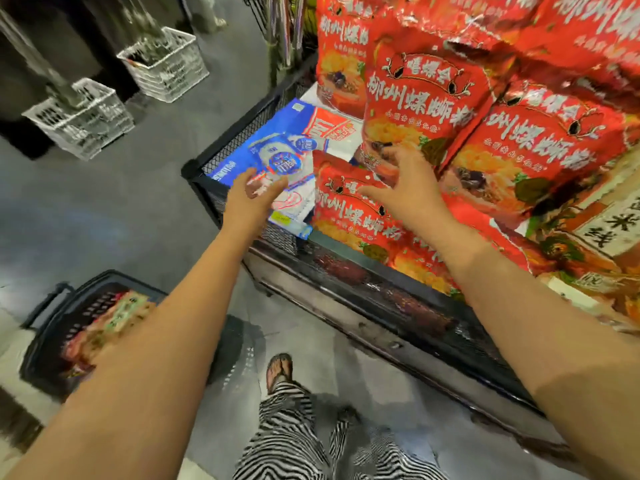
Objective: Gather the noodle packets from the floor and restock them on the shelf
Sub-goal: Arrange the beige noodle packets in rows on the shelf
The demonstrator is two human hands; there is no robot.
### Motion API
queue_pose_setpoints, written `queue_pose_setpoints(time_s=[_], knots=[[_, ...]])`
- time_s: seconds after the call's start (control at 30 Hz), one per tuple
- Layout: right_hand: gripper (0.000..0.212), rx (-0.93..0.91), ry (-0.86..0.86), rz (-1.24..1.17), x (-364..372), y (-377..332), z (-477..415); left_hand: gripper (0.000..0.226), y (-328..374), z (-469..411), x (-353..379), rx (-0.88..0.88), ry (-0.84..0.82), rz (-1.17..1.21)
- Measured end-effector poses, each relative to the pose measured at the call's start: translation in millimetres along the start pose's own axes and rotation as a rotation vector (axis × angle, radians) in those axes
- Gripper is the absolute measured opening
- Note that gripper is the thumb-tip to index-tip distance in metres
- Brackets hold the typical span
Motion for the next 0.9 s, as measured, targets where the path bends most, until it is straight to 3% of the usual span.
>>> queue_pose_setpoints(time_s=[0.1, 0.23, 0.33, 0.43, 0.6, 0.9], knots=[[0.059, -0.17, -0.06, 0.098, 38.5, -41.2, -1.1, 0.041, -19.2, 44.0, -29.7, -0.01, 0.108, -0.228], [0.066, -0.263, -0.303, 0.209, 129.4, -94.5, 9.1, 0.08, -72.3, 98.7, -92.6, -0.196, 0.201, -0.504], [0.075, -0.281, -0.512, 0.355, 206.7, -125.8, 26.9, 0.082, -127.0, 139.7, -144.7, -0.346, 0.256, -0.499], [0.079, -0.245, -0.739, 0.477, 280.4, -146.9, 47.7, 0.068, -184.2, 181.6, -194.8, -0.436, 0.298, -0.489], [0.088, -0.102, -1.05, 0.478, 391.0, -186.2, 67.7, 0.095, -275.4, 244.4, -280.7, -0.672, 0.282, -0.569], [0.071, 0.115, -1.131, 0.33, 523.7, -226.8, 72.4, 0.096, -365.9, 282.8, -385.0, -0.893, 0.173, -0.592]])
Point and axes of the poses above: each hand's wrist, its own z-axis away from the middle knuckle, its own x-axis out of the palm, y = z × x, the point moved 2 cm from there along -z, towards the middle knuckle, and after that the axes turned 14 degrees about -y, right-handed, at the moved point
